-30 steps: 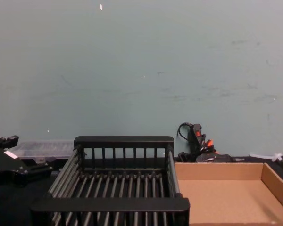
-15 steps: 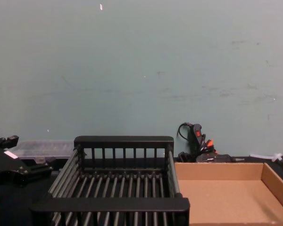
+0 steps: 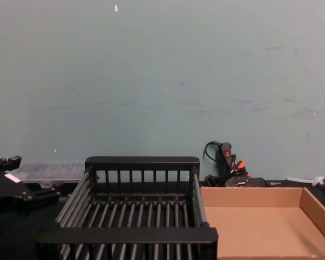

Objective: Pick up the white tape and place it into the black box , Pick up the silver tape and place it into the brown box.

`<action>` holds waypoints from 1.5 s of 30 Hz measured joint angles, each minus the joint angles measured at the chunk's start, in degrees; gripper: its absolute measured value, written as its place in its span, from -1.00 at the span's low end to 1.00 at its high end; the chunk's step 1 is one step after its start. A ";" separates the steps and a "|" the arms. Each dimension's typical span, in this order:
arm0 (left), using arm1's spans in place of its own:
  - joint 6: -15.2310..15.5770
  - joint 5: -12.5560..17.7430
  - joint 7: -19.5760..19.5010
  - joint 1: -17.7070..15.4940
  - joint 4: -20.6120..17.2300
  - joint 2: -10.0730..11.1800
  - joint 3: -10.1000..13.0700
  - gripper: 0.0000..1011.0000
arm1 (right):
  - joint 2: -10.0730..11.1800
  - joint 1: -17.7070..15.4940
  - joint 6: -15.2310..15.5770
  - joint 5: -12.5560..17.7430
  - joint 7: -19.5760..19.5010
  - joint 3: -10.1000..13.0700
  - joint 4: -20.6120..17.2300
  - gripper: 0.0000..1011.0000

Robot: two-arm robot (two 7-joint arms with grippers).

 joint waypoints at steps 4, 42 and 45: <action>0.00 0.00 0.00 0.00 0.00 0.00 0.00 0.98 | 0.00 0.00 0.00 0.00 0.00 0.00 0.00 0.98; 0.00 0.00 0.00 0.00 0.00 0.00 0.00 0.98 | 0.67 -14.29 8.96 10.46 8.22 8.76 -17.63 0.98; 0.00 0.00 0.00 0.00 0.00 0.00 0.00 0.98 | 0.81 -15.24 9.99 10.60 8.48 9.04 -18.52 0.98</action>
